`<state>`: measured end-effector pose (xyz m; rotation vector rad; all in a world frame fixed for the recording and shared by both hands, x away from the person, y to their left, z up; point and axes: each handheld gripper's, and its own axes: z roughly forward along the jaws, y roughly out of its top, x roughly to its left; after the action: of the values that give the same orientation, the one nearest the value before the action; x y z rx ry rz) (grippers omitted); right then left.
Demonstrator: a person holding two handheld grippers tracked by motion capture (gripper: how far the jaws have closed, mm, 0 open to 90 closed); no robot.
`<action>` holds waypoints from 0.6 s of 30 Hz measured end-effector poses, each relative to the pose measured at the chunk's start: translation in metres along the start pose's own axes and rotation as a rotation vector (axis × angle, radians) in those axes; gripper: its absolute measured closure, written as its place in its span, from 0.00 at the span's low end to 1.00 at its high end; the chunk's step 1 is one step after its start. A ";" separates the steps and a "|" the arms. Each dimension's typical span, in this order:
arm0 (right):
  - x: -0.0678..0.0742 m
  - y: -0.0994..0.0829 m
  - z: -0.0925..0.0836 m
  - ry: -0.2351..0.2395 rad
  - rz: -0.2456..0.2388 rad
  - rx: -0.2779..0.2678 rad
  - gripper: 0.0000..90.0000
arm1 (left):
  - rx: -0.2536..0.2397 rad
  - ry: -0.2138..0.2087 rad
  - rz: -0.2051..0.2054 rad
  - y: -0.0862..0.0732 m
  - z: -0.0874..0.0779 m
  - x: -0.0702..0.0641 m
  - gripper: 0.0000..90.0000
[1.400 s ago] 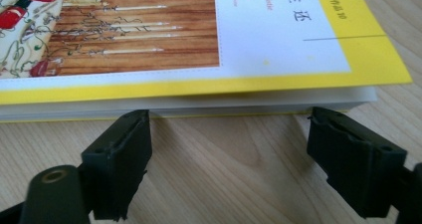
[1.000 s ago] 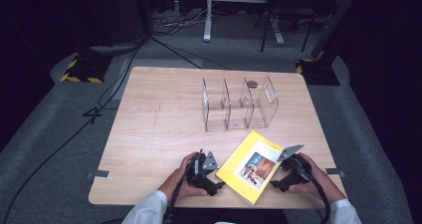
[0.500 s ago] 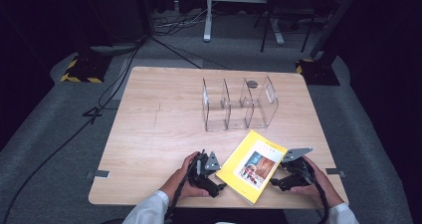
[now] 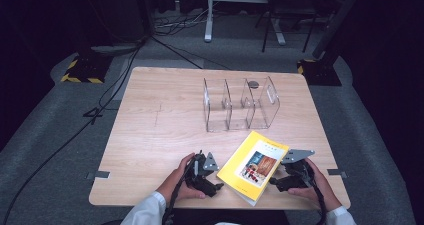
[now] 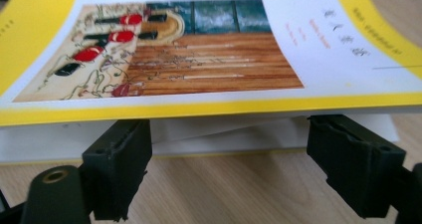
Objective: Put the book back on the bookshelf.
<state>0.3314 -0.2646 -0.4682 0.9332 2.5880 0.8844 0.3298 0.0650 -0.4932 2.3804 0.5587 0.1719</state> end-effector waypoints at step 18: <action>0.010 0.022 -0.015 -0.055 0.024 -0.127 0.25 | -0.116 -0.085 0.143 0.032 0.018 -0.059 0.20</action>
<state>0.3287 -0.2519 -0.4432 0.9408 2.4478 1.0012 0.2932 0.0069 -0.4849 2.3027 0.3304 0.1611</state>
